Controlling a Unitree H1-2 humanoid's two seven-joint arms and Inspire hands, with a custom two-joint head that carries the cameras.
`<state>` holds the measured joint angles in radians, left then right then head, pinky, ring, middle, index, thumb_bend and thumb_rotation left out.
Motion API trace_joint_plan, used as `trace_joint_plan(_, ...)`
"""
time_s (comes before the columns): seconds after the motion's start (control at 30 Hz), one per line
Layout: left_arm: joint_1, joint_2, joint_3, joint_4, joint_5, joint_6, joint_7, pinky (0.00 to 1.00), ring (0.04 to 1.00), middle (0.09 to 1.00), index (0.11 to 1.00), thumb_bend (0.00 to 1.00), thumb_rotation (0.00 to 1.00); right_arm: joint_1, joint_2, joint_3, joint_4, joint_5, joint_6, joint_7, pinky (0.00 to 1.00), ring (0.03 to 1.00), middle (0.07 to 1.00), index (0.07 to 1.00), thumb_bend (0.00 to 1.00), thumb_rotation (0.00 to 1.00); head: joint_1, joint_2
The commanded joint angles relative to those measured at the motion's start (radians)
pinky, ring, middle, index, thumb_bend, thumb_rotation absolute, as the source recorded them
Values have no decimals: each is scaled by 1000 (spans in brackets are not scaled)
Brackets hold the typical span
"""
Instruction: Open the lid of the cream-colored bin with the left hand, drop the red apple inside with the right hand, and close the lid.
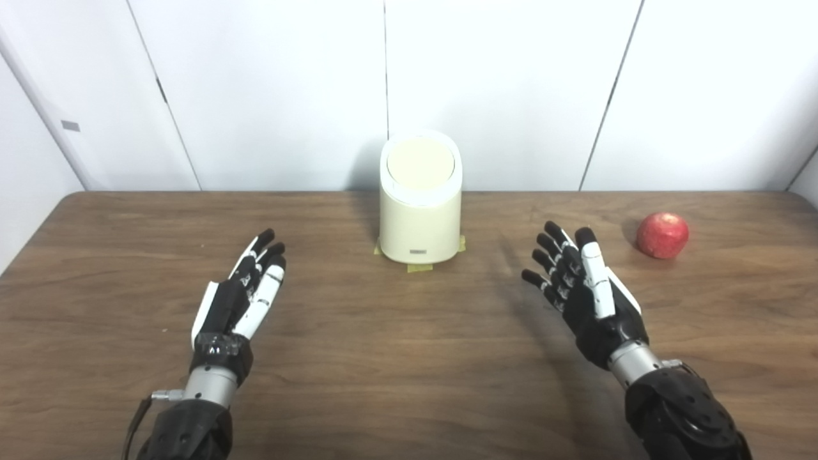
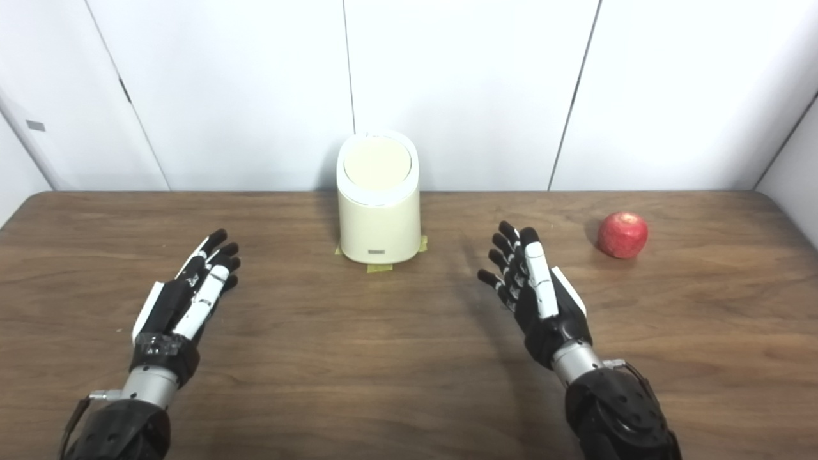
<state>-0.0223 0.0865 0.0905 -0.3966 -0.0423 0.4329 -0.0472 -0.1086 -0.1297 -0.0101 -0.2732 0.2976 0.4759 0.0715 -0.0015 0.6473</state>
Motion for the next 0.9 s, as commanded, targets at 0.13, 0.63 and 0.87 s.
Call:
trace_joint_plan(0.13,-33,8,-7,-43,0,-6,1,926,916,911,958,291,560,-45,-36,25,-40,39,-6,-5,887,962,977,979,503,993,5,0)
trace_joint_plan(0.63,-28,10,-4,-41,0,-15,2,930,915,913,962,292,569,-46,-44,32,-42,54,-7,-19,895,975,987,988,514,986,11,-14)
trace_joint_plan(0.87,-15,-1,10,-52,-40,-10,-4,912,918,916,963,303,499,-34,-38,30,-46,46,-7,-14,903,980,990,993,518,999,14,-38)
